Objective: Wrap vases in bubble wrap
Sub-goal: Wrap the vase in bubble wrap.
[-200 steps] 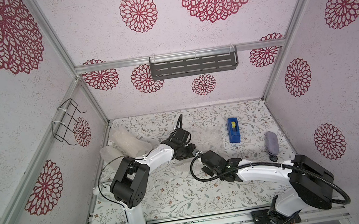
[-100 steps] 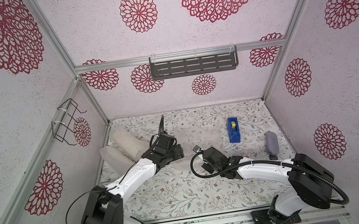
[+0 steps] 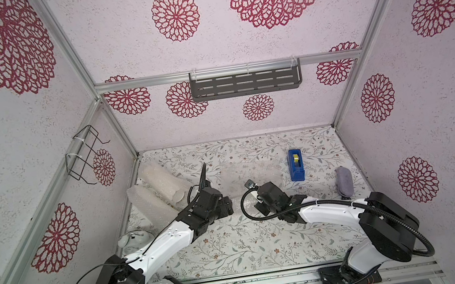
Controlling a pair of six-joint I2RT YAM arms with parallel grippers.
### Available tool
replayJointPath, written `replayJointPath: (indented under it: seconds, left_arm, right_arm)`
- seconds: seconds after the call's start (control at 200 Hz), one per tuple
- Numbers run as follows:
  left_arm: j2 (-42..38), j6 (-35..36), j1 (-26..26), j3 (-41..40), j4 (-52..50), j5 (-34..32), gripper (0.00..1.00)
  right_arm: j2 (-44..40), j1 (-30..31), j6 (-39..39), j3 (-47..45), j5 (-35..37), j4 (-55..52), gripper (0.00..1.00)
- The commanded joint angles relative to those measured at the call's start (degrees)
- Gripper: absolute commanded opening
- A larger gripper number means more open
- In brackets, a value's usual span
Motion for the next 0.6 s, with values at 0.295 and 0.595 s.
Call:
replayJointPath:
  seconds: [0.295, 0.595]
  left_arm:
    - [13.6, -0.3, -0.6, 11.0, -0.5, -1.4, 0.81]
    - [17.9, 0.9, 0.8, 14.1, -1.2, -1.5, 0.80]
  right_arm:
    - [-0.1, -0.8, 3.2, -1.7, 0.4, -1.2, 0.00]
    - [-0.5, -1.4, 5.6, -0.9, 1.6, -3.6, 0.00]
